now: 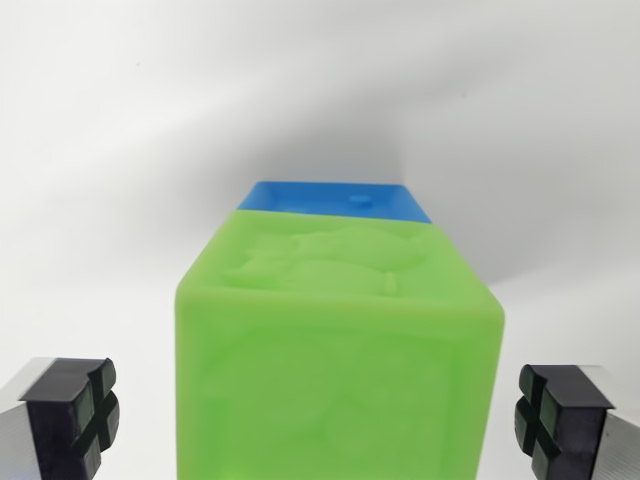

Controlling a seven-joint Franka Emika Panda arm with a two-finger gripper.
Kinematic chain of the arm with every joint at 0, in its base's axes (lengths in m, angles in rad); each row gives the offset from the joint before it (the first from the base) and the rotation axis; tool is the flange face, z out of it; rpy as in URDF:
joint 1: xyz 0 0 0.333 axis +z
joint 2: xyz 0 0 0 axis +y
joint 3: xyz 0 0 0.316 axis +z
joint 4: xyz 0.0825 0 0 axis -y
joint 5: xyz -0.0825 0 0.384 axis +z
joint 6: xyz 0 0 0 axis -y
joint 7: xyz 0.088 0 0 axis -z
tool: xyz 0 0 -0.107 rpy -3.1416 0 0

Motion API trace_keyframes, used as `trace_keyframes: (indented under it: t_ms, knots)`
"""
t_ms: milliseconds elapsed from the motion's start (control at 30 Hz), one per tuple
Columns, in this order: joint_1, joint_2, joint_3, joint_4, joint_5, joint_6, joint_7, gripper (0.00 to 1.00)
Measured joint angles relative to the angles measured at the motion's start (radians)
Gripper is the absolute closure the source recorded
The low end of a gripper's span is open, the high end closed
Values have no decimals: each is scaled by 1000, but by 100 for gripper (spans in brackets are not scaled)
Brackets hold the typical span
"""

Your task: Stack cube

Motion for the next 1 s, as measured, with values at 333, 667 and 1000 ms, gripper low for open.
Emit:
trace_keyframes:
  t_ms: [333, 667, 1000]
  knots:
    - [0, -72, -1, -5, -4, -66, 2, 0]
    - [0, -168, -2, -6, -10, -160, 5, 0]
    - [0, -257, -2, 8, -14, -264, 9, 0]
